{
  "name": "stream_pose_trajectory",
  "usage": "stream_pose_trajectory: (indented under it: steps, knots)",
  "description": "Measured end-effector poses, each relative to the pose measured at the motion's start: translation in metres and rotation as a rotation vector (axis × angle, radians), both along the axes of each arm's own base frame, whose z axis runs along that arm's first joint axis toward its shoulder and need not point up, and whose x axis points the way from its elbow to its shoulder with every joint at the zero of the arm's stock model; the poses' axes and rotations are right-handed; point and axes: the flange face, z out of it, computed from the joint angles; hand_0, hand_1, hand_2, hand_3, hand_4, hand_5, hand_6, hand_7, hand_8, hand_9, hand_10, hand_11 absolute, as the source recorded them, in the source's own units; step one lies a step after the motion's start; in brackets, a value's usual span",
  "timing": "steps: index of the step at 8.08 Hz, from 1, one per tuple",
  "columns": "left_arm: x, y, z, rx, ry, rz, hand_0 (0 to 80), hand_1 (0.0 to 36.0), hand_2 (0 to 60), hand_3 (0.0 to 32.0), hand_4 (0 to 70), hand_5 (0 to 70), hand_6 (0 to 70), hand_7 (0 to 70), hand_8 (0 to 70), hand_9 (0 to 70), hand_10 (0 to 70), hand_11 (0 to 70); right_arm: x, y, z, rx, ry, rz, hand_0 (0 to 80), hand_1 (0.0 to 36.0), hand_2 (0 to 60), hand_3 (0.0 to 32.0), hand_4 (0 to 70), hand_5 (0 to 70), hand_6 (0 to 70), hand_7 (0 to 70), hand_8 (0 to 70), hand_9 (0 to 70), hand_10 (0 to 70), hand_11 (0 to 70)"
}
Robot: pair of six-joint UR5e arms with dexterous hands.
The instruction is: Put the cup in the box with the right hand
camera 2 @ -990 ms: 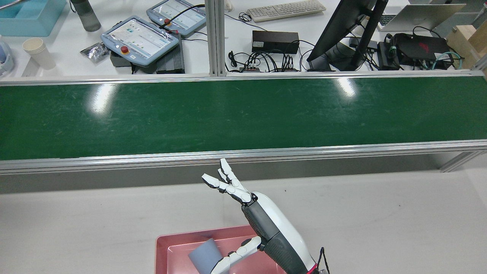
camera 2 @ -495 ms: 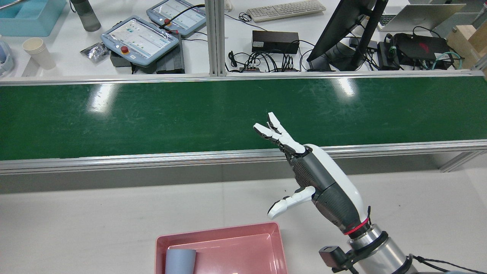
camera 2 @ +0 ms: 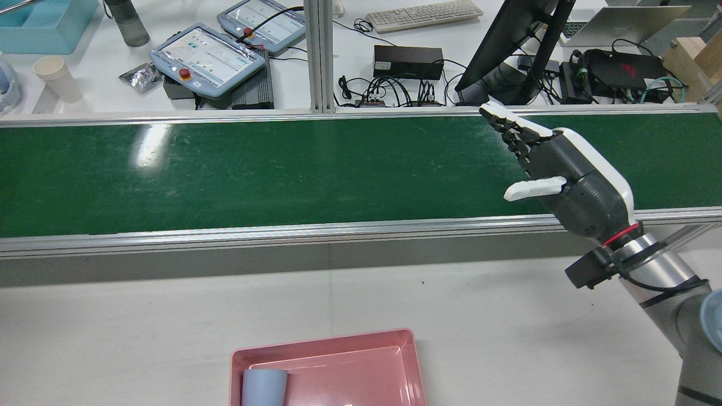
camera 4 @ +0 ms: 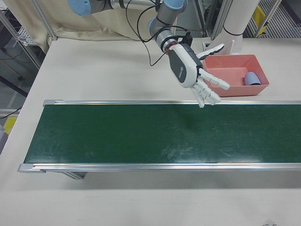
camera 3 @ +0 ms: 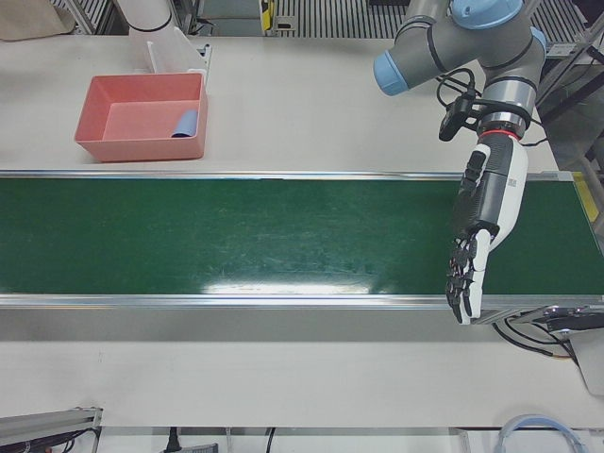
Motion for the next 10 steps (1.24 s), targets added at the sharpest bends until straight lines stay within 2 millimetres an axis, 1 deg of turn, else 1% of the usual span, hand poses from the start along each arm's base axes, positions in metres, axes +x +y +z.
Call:
stream_pose_trajectory:
  steps: [1,2,3,4,5,6,7,8,9,10]
  knots:
    - [0.0,0.0,0.0,0.0,0.0,0.0,0.0,0.0,0.0,0.0,0.0,0.0,0.0,0.0,0.0,0.0,0.0,0.0,0.038,-0.028,0.024,-0.04,0.016,0.02,52.3,16.0,0.0,0.0,0.0,6.2,5.1,14.1,5.8,10.1,0.0,0.3]
    - [0.0,0.0,0.0,0.0,0.0,0.0,0.0,0.0,0.0,0.0,0.0,0.0,0.0,0.0,0.0,0.0,0.0,0.0,0.084,-0.052,0.051,-0.083,0.041,0.043,52.0,15.6,0.0,0.0,0.0,6.3,5.1,14.3,6.2,10.5,0.0,0.5]
    - [0.0,0.0,0.0,0.0,0.0,0.0,0.0,0.0,0.0,0.0,0.0,0.0,0.0,0.0,0.0,0.0,0.0,0.0,0.133,-0.068,0.081,-0.122,0.065,0.074,50.9,14.5,0.0,0.0,0.0,6.2,5.0,13.4,6.6,11.0,0.0,1.5]
    - [0.0,0.0,0.0,0.0,0.0,0.0,0.0,0.0,0.0,0.0,0.0,0.0,0.0,0.0,0.0,0.0,0.0,0.0,0.181,-0.08,0.115,-0.141,0.071,0.108,50.0,13.7,0.0,0.0,0.0,6.1,5.4,15.5,7.2,12.2,0.4,2.5]
    - [0.0,0.0,0.0,0.0,0.0,0.0,0.0,0.0,0.0,0.0,0.0,0.0,0.0,0.0,0.0,0.0,0.0,0.0,0.228,-0.087,0.158,-0.153,0.054,0.139,49.6,13.4,0.0,0.0,0.0,6.0,6.7,22.5,7.9,14.4,0.7,2.9]
    - [0.0,0.0,0.0,0.0,0.0,0.0,0.0,0.0,0.0,0.0,0.0,0.0,0.0,0.0,0.0,0.0,0.0,0.0,0.27,-0.082,0.2,-0.171,0.044,0.18,48.8,12.4,0.0,0.0,0.0,5.7,6.9,23.9,8.0,15.0,0.9,3.1]
    - [0.0,0.0,0.0,0.0,0.0,0.0,0.0,0.0,0.0,0.0,0.0,0.0,0.0,0.0,0.0,0.0,0.0,0.0,0.307,-0.071,0.235,-0.184,0.038,0.229,48.0,11.3,0.0,0.0,0.0,5.4,7.2,25.6,8.5,16.0,1.4,3.7]
    - [0.0,0.0,0.0,-0.001,0.0,0.0,0.0,0.0,0.0,0.0,0.0,0.0,0.0,0.0,0.0,0.0,0.0,0.0,0.33,-0.059,0.26,-0.199,0.033,0.262,46.6,8.9,0.0,0.0,0.0,4.9,6.9,24.3,9.2,16.2,1.9,4.1]
    - [0.0,0.0,0.001,-0.001,0.0,0.0,0.0,0.0,0.0,0.0,0.0,0.0,0.0,0.0,0.0,0.0,0.0,0.0,0.341,-0.051,0.274,-0.211,0.03,0.278,46.7,8.9,0.0,0.0,0.0,4.8,6.9,24.3,9.5,16.1,1.4,3.3]
    - [0.0,0.001,0.001,-0.001,0.0,0.0,0.0,0.0,0.0,0.0,0.0,0.0,0.0,0.0,0.0,0.0,0.0,0.0,0.346,-0.047,0.28,-0.219,0.03,0.283,47.7,9.5,0.0,0.0,0.0,4.8,7.6,27.9,10.3,17.1,0.8,2.3]
